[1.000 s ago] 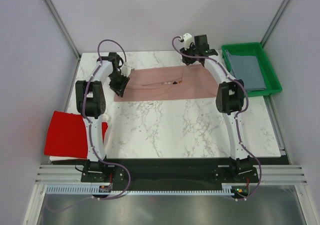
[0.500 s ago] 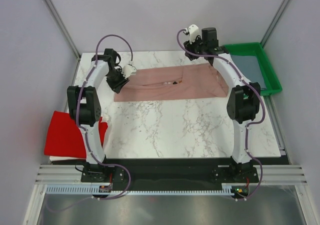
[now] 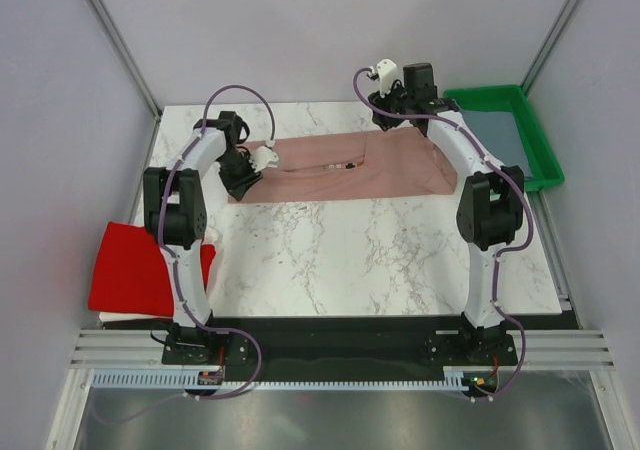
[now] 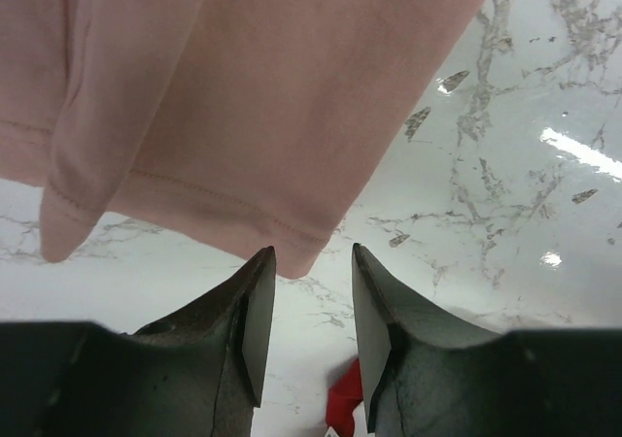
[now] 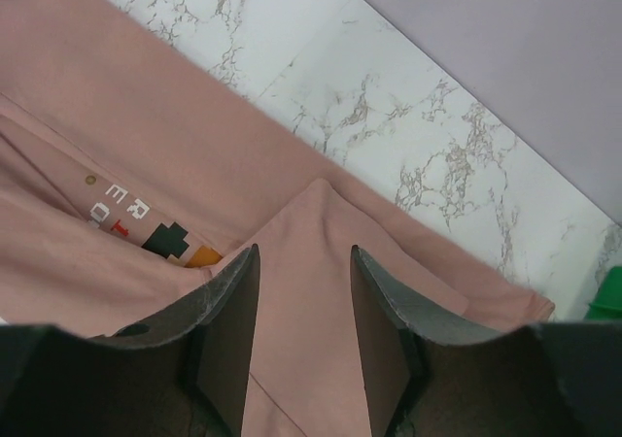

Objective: Fold and stack the t-shirts
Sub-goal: Fold the tshirt

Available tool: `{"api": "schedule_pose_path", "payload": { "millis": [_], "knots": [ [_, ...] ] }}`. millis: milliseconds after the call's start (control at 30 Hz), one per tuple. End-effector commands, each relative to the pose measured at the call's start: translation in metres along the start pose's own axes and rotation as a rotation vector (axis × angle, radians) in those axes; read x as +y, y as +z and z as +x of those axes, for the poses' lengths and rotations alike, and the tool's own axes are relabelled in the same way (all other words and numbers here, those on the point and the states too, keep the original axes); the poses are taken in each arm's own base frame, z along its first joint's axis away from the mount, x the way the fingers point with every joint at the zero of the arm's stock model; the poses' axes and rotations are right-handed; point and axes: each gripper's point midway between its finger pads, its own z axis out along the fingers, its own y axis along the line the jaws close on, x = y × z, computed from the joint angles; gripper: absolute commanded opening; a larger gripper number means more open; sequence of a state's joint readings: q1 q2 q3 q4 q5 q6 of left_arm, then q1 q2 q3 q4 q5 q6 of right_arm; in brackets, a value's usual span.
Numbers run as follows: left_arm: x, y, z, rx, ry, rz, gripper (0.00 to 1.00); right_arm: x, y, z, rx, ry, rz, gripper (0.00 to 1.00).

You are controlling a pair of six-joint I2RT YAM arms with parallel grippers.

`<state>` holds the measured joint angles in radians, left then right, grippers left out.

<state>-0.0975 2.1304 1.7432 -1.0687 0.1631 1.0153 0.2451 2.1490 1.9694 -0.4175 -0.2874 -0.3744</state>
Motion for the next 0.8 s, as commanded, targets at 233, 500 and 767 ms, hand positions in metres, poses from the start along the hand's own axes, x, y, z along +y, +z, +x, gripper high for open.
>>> {"api": "schedule_pose_path", "payload": {
  "millis": [233, 500, 767],
  "knots": [
    [-0.004, 0.024, -0.005, -0.001, 0.000, 0.033, 0.49, -0.002, -0.032, -0.029, -0.056, -0.057, 0.033, 0.51],
    [-0.008, 0.038, 0.006, 0.040, -0.010, 0.037, 0.36, -0.003, -0.046, -0.020, -0.024, -0.087, 0.060, 0.51],
    [-0.022, 0.038, 0.014, 0.087, -0.019, 0.050, 0.02, -0.012, -0.066, 0.009, 0.074, -0.150, 0.131, 0.49]
  ]
}}
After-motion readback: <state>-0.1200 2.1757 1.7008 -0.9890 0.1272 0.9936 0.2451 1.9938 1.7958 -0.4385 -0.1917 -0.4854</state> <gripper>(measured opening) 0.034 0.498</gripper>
